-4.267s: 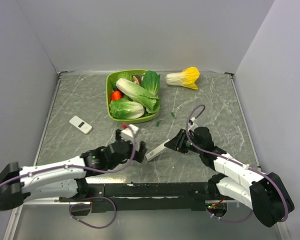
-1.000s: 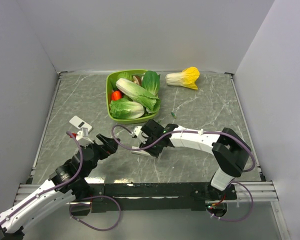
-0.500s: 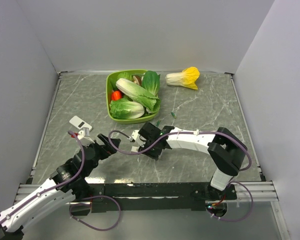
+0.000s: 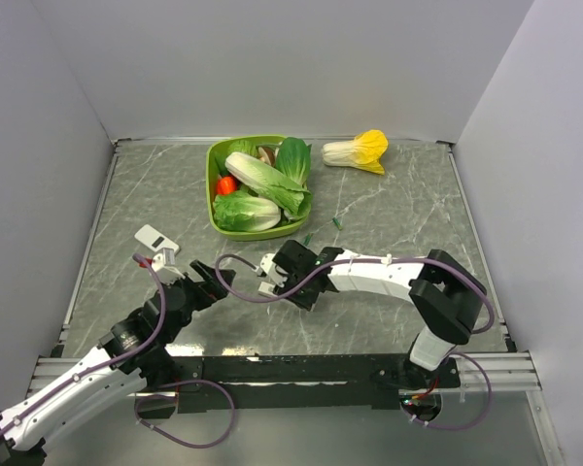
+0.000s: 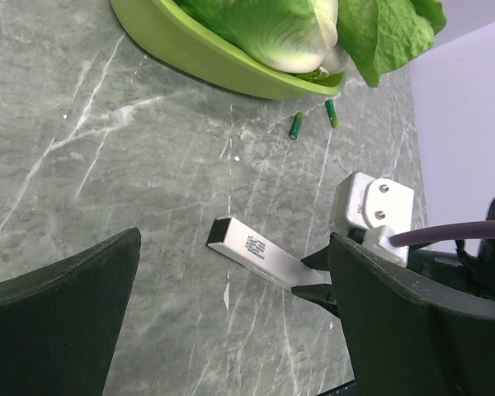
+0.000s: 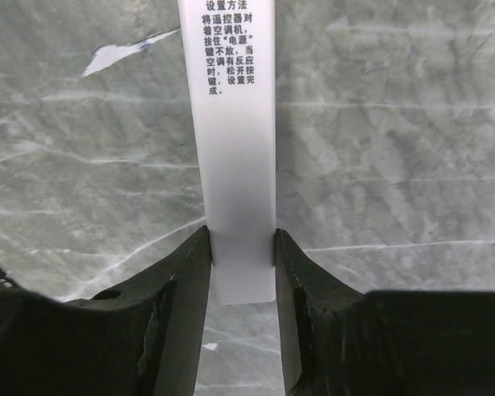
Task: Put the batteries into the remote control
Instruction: Pick up the remote control from the center of the board.
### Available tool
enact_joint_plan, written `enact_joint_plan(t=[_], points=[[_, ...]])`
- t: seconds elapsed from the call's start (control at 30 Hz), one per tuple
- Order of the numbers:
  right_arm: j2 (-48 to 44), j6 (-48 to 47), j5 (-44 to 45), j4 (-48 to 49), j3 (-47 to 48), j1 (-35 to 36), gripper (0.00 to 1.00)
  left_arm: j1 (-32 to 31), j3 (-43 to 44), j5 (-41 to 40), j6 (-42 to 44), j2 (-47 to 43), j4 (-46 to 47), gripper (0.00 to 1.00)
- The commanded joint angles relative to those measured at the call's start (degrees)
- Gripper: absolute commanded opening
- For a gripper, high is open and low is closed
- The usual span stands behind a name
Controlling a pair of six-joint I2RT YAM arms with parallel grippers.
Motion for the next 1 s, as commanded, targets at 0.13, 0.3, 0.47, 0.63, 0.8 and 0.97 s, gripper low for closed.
enact_joint_plan(t=[0.13,0.3,0.47,0.63,0.8,0.97], points=[[-6.49,7.31,-5.12,5.10,-1.82,0.16,0.04,0.20,-4.60,3.75,-3.20,-1.29,8.22,0.99],[-9.21,13.72,-8.19,11.49,-3.48,-0.37,0.00,0.20,-12.15,7.79,-7.50,-4.89,16.66,1.00],[-15.09,20.75,-12.85,20.56,-8.74,-0.81,0.00,0.20,-21.20,12.71,-8.13,-8.41,30.89,0.99],[-21.34,27.43,-18.02,30.04,-14.45,-1.69,0.00,0.20,-24.47,16.58,-2.25,-13.33,41.45,0.99],[-29.16,31.05,-23.92,37.44,-18.42,-2.48,0.00,0.20,-25.35,20.62,2.68,-17.12,46.11,0.99],[-34.53,32.72,-27.53,41.66,-20.71,-3.10,0.00,0.20,-23.95,25.19,6.72,-16.16,48.32,0.99]])
